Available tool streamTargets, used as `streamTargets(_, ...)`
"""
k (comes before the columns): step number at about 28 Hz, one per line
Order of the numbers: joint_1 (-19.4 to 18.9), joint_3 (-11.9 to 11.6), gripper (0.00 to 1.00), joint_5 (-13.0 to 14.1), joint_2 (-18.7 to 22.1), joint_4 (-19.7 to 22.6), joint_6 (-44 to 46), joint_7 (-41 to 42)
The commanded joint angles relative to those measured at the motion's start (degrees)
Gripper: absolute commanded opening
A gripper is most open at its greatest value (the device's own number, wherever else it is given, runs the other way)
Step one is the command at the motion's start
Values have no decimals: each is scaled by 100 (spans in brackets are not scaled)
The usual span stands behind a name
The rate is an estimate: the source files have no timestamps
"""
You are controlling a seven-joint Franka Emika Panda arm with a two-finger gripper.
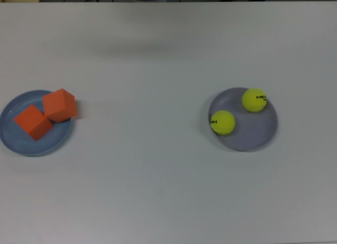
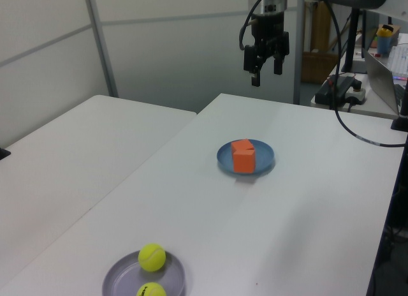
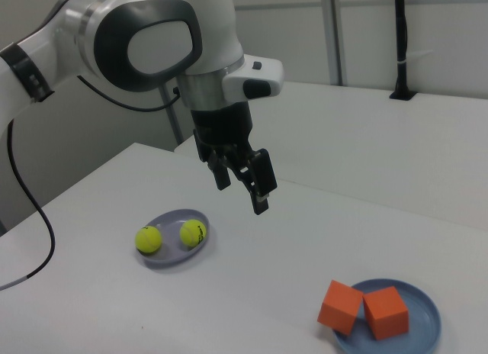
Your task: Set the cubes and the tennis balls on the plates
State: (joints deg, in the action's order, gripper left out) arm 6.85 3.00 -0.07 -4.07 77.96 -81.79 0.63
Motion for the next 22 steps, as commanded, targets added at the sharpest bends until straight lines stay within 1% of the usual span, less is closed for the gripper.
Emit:
streamTargets(1, 9, -10, 100, 157, 38, 43, 6, -107)
streamTargets(8, 9, -1, 100, 192, 47, 43, 41, -115)
streamTargets(11, -26, 51, 100, 122, 29, 52, 50, -151)
streamTargets(15, 18, -10, 100, 183, 20, 52, 49, -151)
streamTargets(22, 18, -1, 100, 157, 20, 43, 6, -142)
